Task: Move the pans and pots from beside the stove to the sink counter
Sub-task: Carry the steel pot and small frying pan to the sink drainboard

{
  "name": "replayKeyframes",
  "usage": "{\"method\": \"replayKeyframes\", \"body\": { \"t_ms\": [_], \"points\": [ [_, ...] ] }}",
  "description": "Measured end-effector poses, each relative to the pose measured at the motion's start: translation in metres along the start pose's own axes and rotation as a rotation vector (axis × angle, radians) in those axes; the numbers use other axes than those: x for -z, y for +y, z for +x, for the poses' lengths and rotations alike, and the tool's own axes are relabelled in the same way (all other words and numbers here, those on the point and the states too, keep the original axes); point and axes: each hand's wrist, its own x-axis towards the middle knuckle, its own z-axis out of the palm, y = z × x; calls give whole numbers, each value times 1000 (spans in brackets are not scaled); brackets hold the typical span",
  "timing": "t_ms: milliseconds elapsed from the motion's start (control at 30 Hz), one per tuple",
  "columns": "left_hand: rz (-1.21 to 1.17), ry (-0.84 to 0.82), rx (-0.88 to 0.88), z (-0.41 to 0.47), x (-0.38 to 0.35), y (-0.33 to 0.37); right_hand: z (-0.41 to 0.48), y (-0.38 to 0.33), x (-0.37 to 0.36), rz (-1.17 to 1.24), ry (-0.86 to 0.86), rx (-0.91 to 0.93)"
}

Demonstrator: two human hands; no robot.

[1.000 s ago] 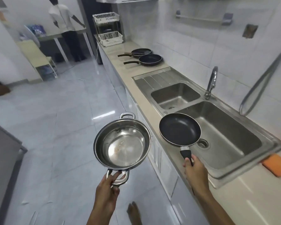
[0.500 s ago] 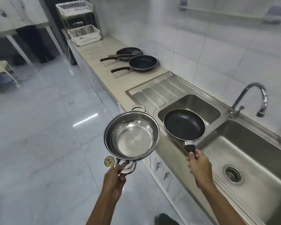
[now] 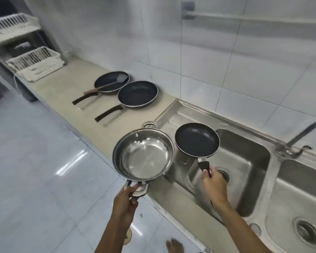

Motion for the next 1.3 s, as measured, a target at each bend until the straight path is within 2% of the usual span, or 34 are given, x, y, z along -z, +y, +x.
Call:
{"method": "replayKeyframes", "body": {
  "t_ms": [167, 467, 633, 767, 1100, 1300],
  "points": [
    [75, -96, 36, 87, -30, 70, 54, -27, -46, -4, 124, -68],
    [260, -356, 134, 228, -72, 146, 119, -58, -126, 19, 391, -196],
    [313, -384, 201, 272, -76, 171, 137, -63, -160, 45, 464, -253],
    [287, -424, 243, 294, -83, 185, 147, -68, -181, 28, 550, -284],
    [316, -512, 286, 311, -99, 194, 168, -63, -196, 165, 549, -376],
    [270, -465, 293, 319, -113, 187, 174, -64, -193, 271, 570, -373]
  ]
}}
